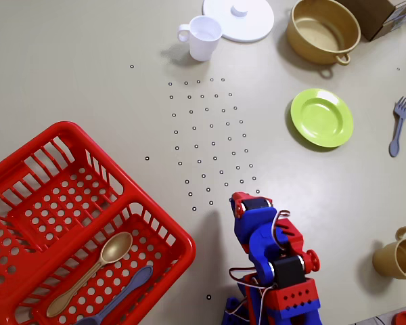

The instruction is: Grasp the plate, place it on the cross drawn on the table.

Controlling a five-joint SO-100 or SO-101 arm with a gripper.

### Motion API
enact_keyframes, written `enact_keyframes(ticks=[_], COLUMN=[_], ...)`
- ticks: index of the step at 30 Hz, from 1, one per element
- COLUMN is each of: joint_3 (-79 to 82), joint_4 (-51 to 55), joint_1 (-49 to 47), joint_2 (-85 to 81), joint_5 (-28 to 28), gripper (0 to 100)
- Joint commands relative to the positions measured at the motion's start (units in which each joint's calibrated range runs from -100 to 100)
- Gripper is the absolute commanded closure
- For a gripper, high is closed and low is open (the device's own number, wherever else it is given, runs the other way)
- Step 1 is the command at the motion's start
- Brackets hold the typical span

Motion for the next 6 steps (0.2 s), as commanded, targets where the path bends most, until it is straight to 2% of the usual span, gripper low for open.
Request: enact_keyframes(ticks=[1, 6], joint_3=[1.08, 1.08], joint_4=[0.35, 0.35], joint_1=[-0.15, -0.15], joint_2=[-0.6, -0.6], joint_5=[0.39, 0.44], gripper=[100, 100])
